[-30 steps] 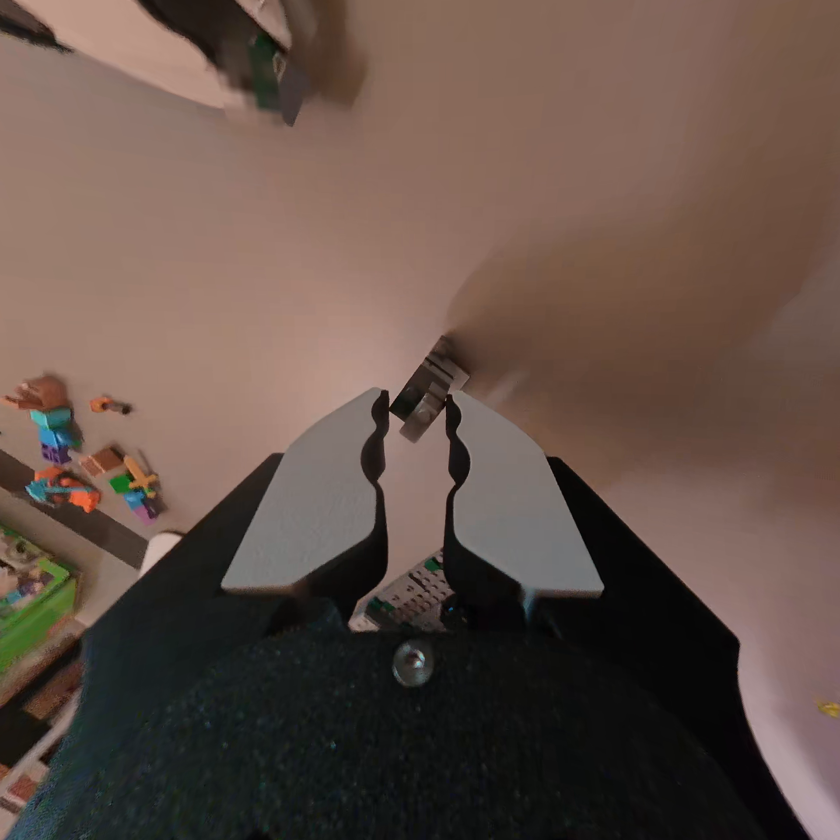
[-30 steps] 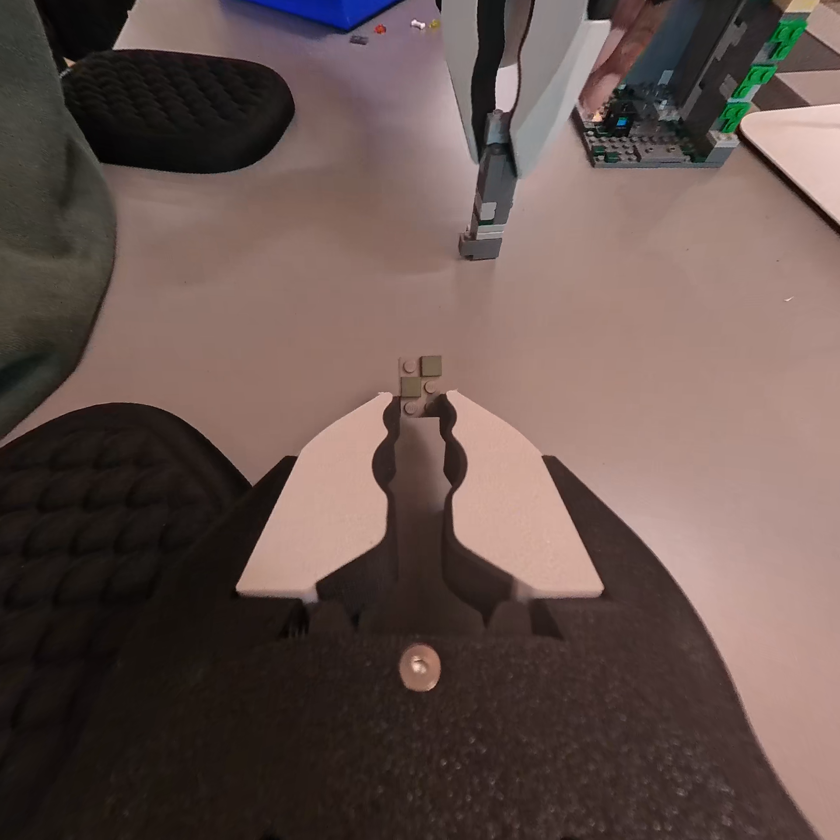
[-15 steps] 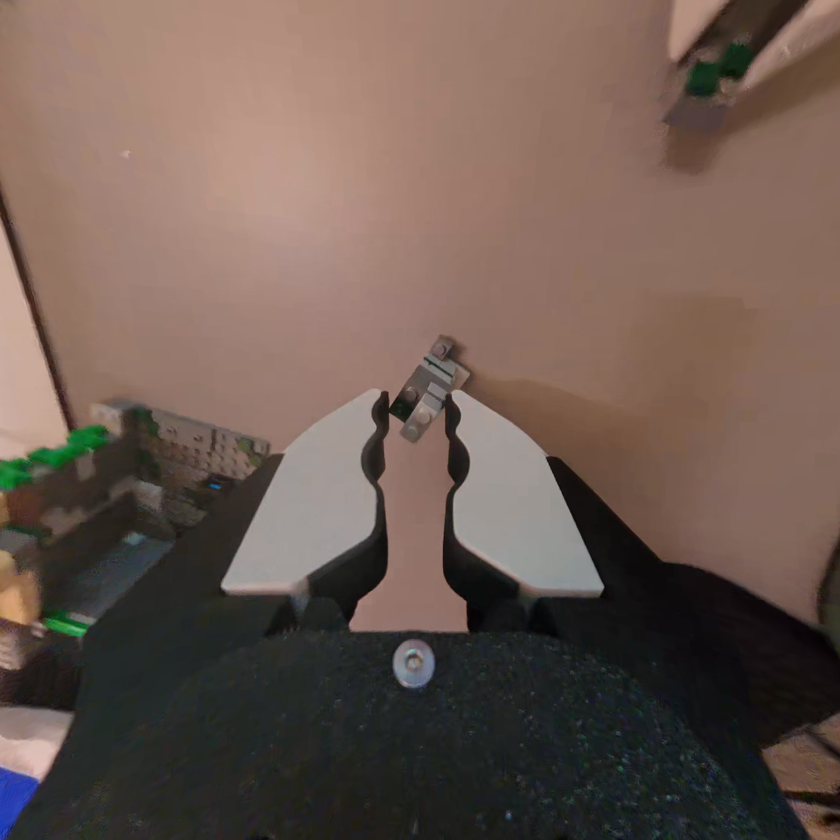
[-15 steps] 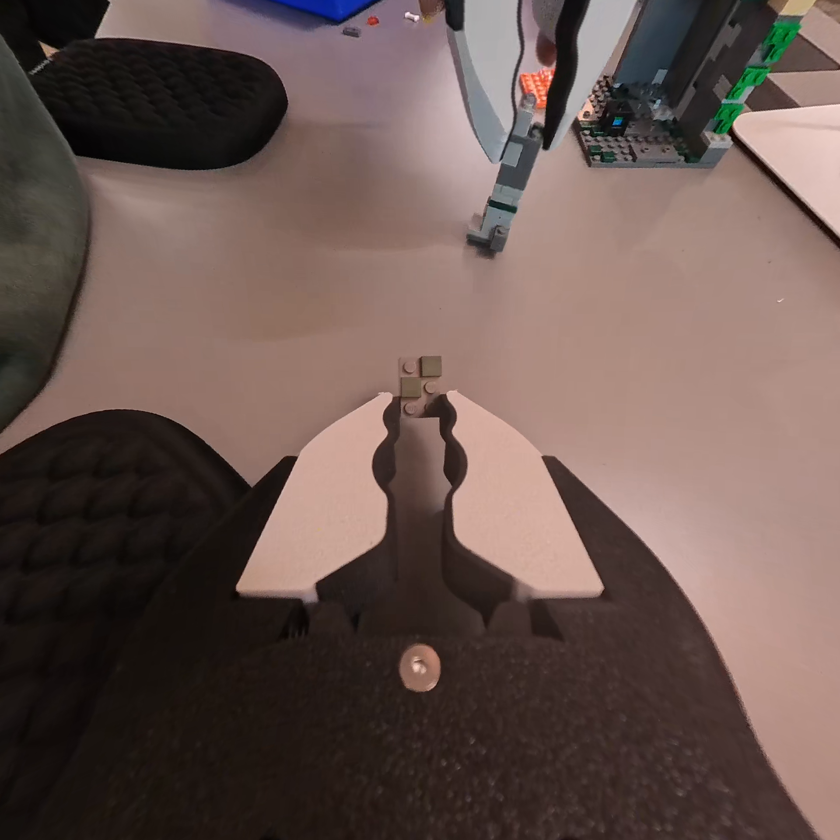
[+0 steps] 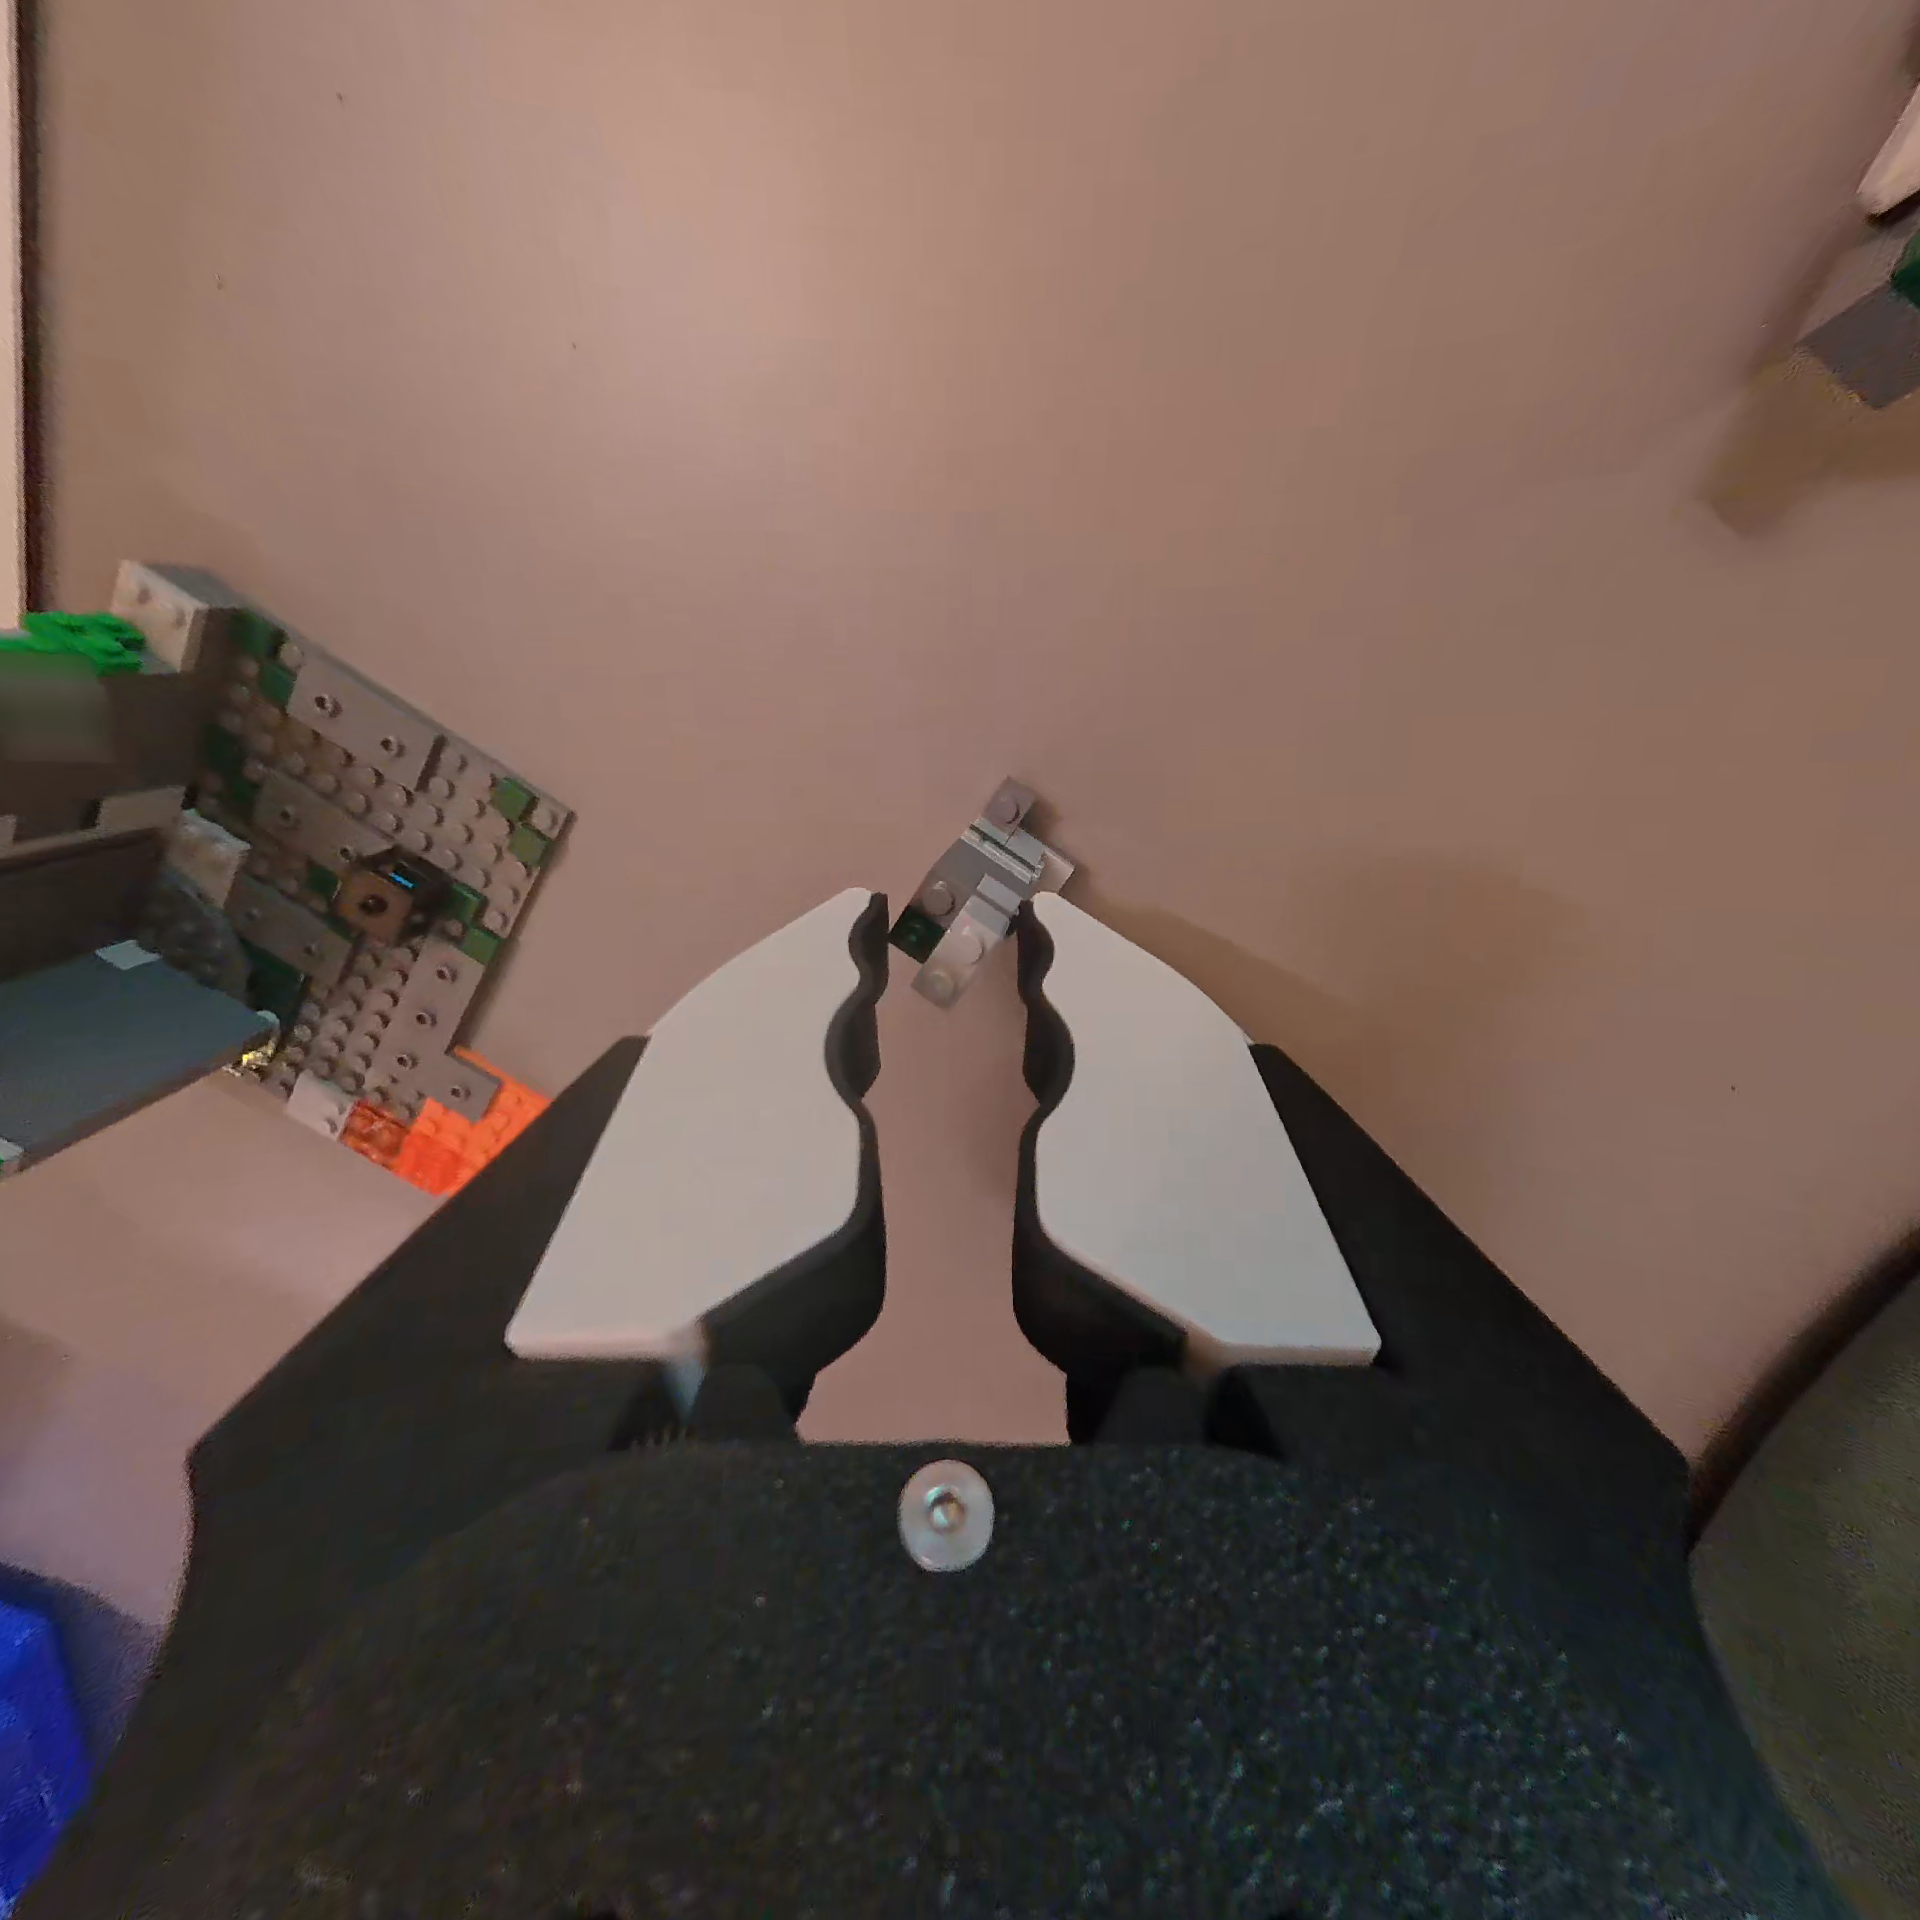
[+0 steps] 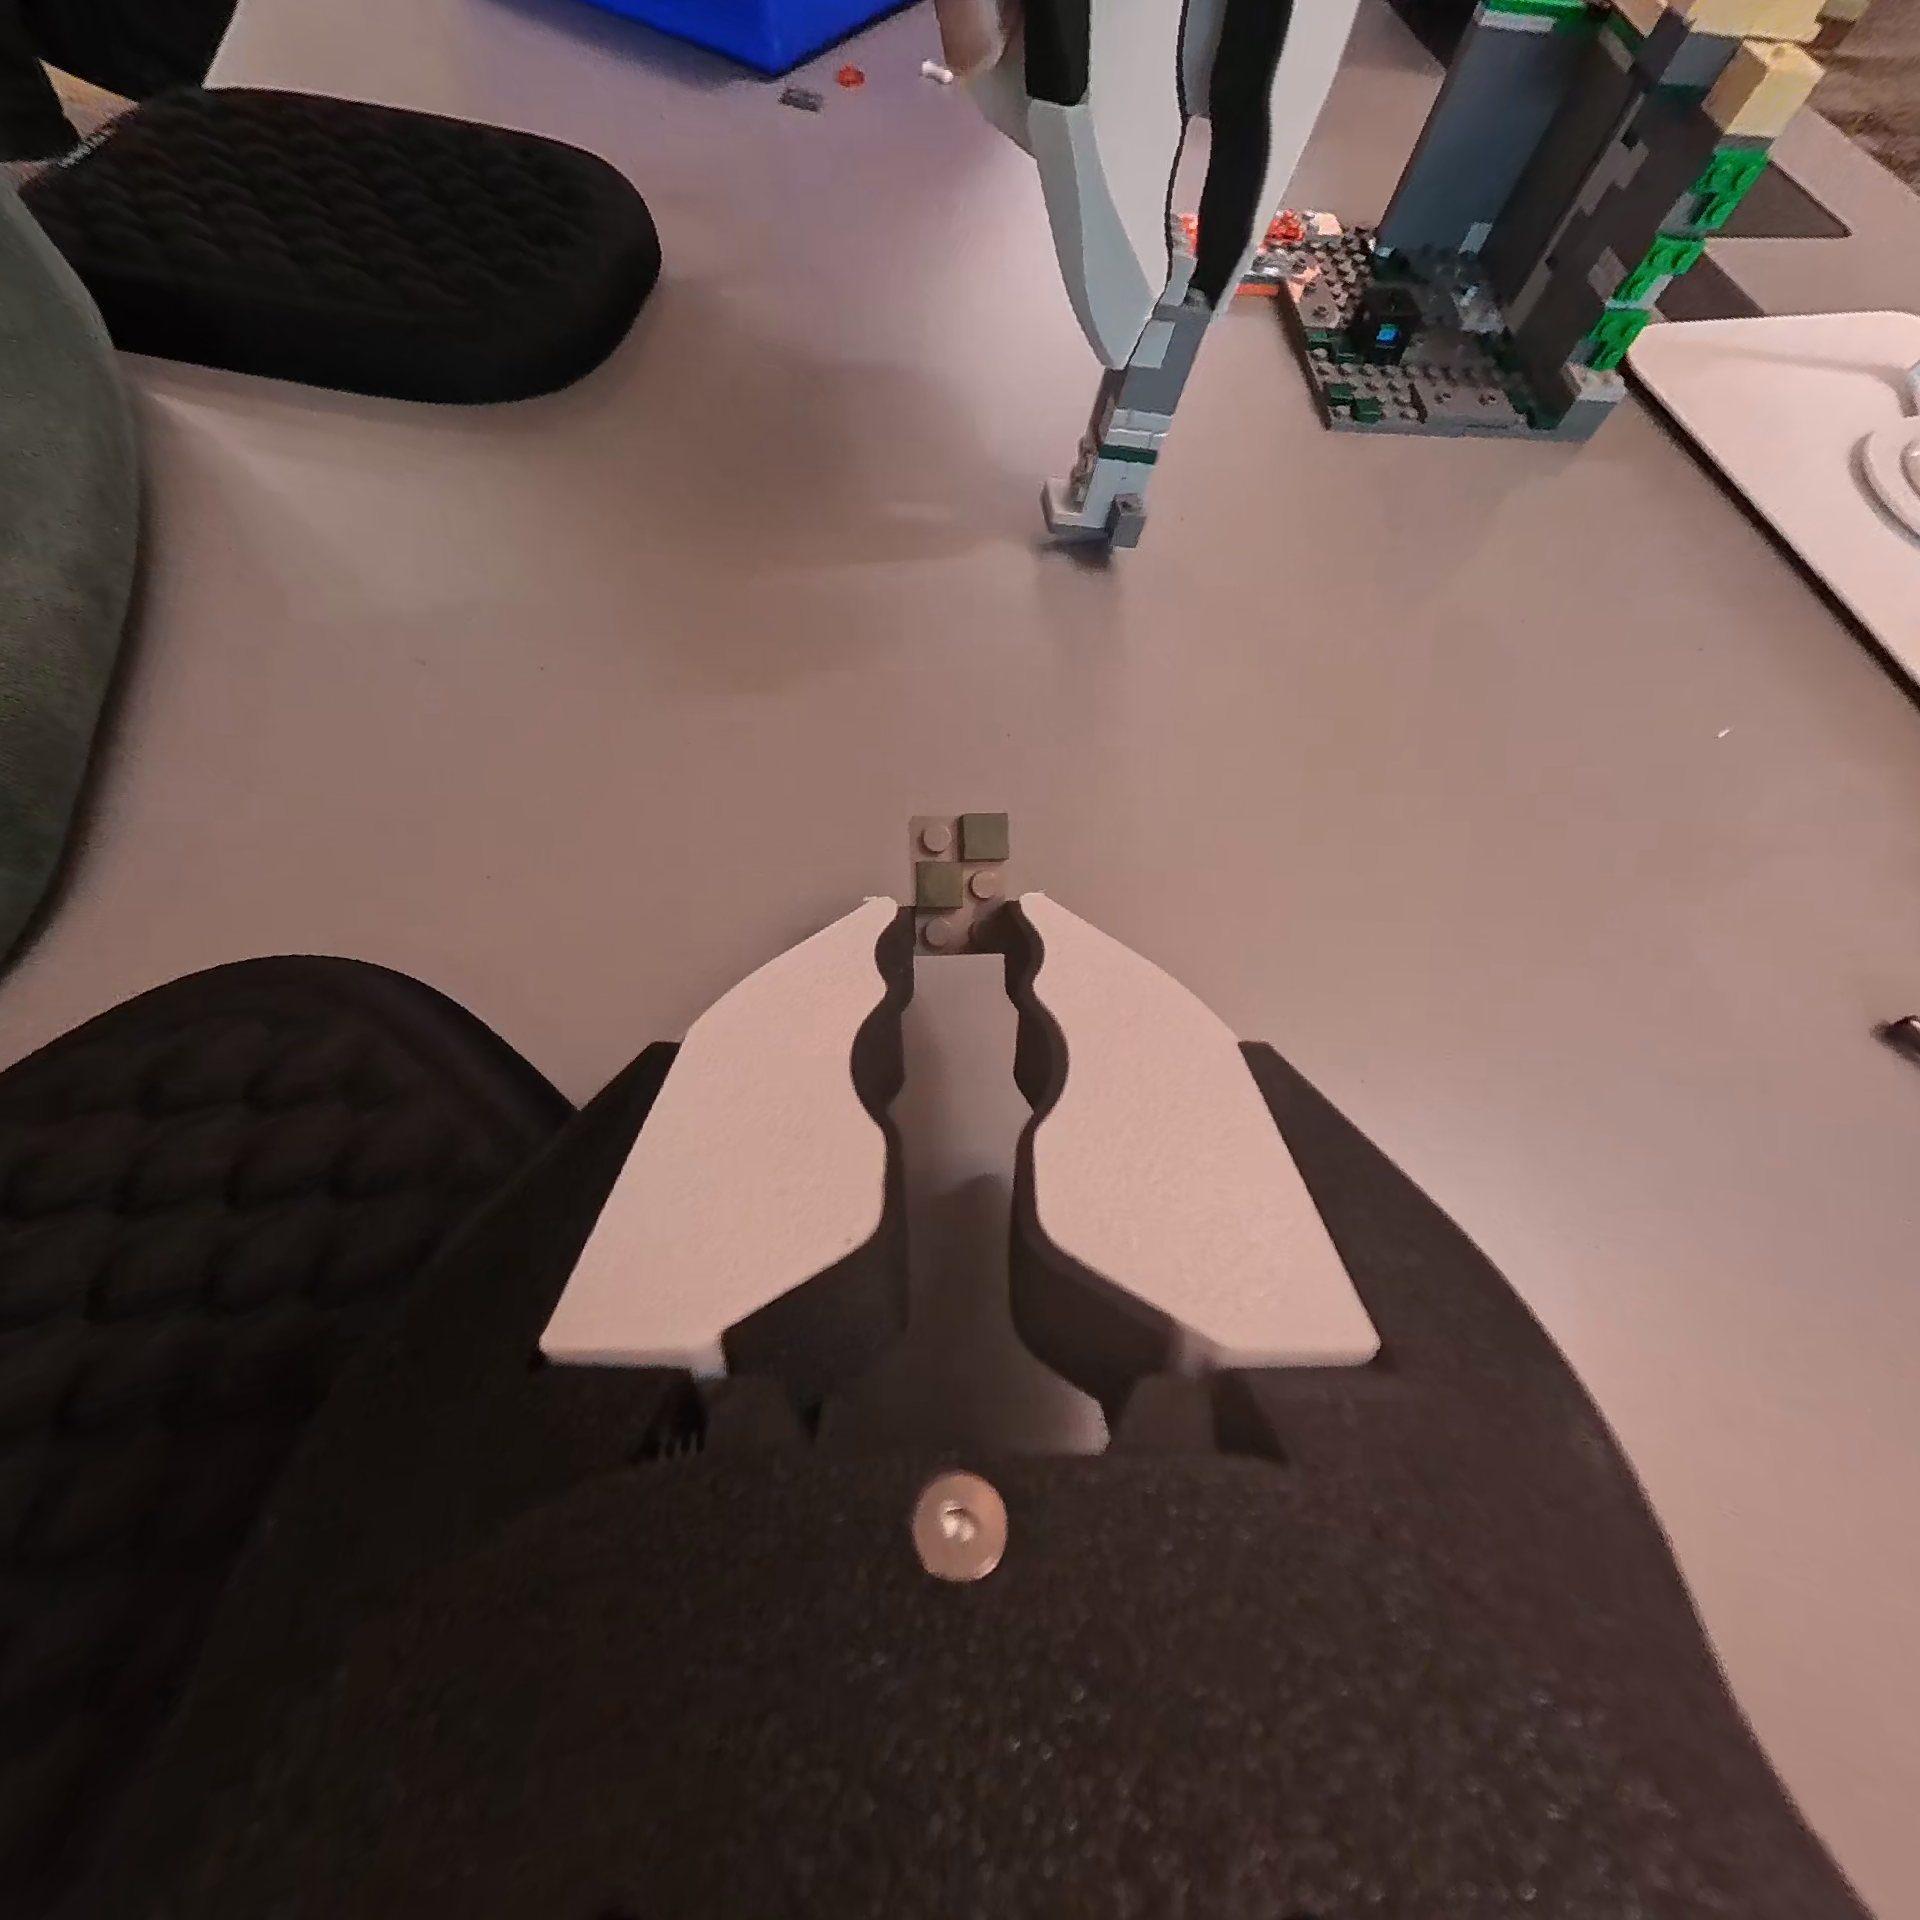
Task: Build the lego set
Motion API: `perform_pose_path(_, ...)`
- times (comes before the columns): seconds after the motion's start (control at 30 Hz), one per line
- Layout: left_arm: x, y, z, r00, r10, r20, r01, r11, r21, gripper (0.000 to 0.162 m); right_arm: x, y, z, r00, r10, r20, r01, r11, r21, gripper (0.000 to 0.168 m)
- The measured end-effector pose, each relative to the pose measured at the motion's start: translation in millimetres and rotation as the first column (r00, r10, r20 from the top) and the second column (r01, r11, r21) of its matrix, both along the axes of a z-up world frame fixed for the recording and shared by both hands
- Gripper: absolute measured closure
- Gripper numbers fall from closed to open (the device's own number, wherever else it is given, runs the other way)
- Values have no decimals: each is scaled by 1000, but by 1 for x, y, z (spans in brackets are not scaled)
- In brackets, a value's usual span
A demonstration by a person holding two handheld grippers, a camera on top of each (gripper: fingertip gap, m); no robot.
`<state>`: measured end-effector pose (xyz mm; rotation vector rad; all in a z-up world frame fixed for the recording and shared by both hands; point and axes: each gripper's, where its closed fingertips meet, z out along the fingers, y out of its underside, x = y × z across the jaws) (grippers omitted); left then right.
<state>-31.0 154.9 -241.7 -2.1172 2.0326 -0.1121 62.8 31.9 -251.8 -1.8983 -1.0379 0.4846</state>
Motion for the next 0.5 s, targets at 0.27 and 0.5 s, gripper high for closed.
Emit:
perform_pose_path(0.27,-1,-5,-3,1000,7,23,-6,999,-36,129,0,0,0,1000,1,8,-1,1000,5,152)
perform_pose_path(0.5,-1,-6,9,966,-256,21,255,966,51,113,0,-1,-1,1000,3,8,-3,1000,2,152)
